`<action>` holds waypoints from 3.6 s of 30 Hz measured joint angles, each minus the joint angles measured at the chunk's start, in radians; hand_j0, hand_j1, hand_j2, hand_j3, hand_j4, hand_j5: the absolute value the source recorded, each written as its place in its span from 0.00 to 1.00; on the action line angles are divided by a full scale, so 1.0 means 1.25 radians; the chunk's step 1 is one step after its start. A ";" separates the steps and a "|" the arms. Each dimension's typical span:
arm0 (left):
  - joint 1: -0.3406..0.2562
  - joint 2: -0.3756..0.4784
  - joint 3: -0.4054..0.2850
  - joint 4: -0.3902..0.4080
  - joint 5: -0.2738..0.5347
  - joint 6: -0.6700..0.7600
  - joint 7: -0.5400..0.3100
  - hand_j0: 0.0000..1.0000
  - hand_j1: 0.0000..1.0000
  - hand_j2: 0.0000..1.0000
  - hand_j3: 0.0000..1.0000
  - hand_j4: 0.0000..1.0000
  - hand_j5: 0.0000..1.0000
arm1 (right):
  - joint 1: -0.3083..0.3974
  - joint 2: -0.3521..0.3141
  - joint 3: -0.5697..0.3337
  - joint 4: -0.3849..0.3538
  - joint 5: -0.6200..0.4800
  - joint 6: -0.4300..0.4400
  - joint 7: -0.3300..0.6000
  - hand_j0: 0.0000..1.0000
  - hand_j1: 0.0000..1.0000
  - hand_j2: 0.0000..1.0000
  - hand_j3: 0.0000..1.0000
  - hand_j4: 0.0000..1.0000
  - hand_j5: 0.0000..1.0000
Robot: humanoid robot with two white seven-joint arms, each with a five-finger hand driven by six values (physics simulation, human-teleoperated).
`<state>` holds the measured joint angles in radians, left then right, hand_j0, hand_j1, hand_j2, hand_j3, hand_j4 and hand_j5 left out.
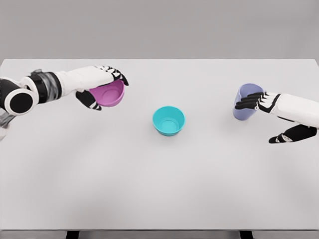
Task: Stacking bowl and cup with both arms
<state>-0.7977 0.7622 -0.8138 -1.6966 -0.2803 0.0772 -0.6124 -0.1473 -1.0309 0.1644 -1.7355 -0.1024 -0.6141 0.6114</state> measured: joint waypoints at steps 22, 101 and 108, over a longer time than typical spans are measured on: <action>-0.069 -0.061 -0.087 -0.049 -0.003 -0.004 0.000 0.61 0.61 0.61 0.61 0.61 0.61 | 0.032 -0.018 0.001 -0.002 -0.001 0.000 0.000 1.00 1.00 1.00 1.00 1.00 1.00; -0.092 -0.252 -0.195 0.077 -0.044 -0.037 0.001 1.00 1.00 1.00 1.00 1.00 1.00 | 0.032 -0.017 0.000 -0.009 -0.002 0.000 0.000 1.00 1.00 1.00 1.00 1.00 1.00; -0.121 -0.189 -0.180 0.031 -0.015 -0.140 0.001 1.00 1.00 1.00 1.00 1.00 1.00 | 0.032 -0.017 0.000 -0.009 -0.002 0.000 0.000 1.00 1.00 1.00 1.00 1.00 1.00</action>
<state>-0.9495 0.5262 -1.0390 -1.6581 -0.2996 -0.0982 -0.6112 -0.1074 -1.0524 0.1642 -1.7469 -0.1043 -0.6138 0.6113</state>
